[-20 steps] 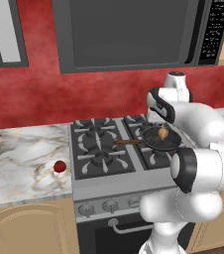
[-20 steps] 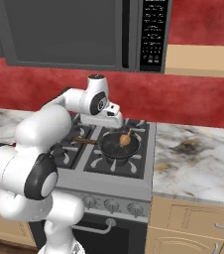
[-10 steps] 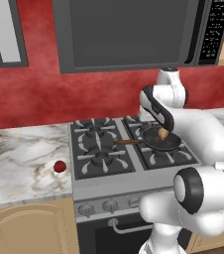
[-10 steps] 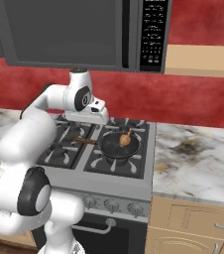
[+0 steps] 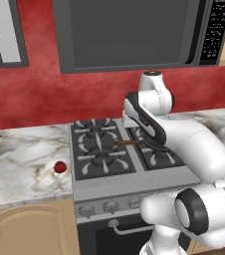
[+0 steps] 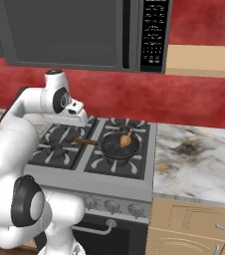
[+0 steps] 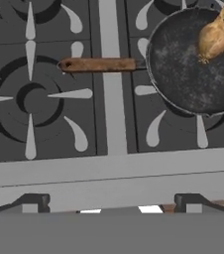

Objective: Place the pan on the front right burner on the stove. Then place the tomato and the onion in the pan and turn on the front right burner.

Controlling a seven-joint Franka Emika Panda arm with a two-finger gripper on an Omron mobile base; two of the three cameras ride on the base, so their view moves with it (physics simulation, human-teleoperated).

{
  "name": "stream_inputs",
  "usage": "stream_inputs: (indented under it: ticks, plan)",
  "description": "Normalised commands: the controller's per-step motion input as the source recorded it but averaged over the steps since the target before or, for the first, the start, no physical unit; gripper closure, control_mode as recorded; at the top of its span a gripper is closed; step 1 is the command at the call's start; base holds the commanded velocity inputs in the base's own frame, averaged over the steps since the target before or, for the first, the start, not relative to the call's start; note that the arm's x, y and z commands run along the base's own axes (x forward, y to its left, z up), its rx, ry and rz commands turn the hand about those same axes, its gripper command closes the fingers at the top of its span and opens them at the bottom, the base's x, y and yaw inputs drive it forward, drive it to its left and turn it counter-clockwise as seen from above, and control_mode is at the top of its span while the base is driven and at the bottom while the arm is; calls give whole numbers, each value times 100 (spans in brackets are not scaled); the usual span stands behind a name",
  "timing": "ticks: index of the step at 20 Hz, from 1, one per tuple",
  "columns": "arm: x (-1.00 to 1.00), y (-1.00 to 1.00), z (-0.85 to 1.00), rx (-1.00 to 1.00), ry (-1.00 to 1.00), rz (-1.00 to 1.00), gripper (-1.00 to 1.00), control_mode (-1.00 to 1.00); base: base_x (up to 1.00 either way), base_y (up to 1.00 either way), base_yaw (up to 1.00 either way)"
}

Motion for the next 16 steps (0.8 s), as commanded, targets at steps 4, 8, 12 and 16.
stream_inputs:
  ticks: [4,8,12,16]
  plan:
    - [0,78,5,0,3,0,-100,-100,0,0,0]
    - [0,80,0,0,5,0,-100,-100,0,0,0]
    - [0,75,0,0,5,0,-100,-100,0,0,0]
    - [0,65,0,0,6,0,-100,-100,0,0,0]
